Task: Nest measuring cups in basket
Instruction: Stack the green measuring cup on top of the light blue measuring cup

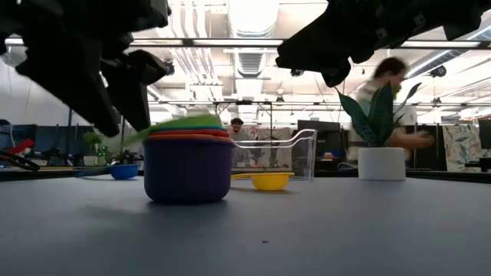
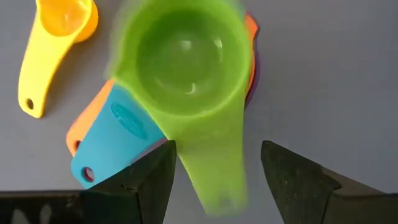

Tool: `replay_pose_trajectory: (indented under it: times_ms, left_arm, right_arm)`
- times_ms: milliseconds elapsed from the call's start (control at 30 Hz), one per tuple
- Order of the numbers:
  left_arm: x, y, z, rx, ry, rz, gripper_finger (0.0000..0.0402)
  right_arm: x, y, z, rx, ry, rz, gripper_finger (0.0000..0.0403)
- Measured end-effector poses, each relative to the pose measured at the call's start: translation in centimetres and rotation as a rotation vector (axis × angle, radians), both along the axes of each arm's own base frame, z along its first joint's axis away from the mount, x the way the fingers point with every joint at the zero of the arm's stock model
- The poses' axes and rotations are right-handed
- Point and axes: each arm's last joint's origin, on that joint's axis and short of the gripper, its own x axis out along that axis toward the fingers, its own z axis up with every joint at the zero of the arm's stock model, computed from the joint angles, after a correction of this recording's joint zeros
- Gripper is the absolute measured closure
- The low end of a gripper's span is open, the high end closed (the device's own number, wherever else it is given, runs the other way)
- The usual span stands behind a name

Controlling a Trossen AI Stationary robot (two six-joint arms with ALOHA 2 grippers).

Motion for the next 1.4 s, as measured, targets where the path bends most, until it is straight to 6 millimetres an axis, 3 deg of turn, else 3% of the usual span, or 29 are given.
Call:
replay_pose_trajectory:
  times_ms: [167,700,1400]
  left_arm:
    - [0.0,0.0,-0.7,0.022,0.032,-0.012,0.0182]
    - [-0.1,0.3,-0.3,0.07,-0.002,0.036,0.0182]
    - [-0.6,1.3,-0.3,0.322,0.0,0.049,0.0182]
  right_arm:
    - [0.0,0.0,0.0,0.002,0.0,-0.001,0.03]
    - [0.0,0.0,0.0,0.004,0.0,-0.001,0.03]
    - [0.0,0.0,0.0,0.003,0.0,-0.001,0.03]
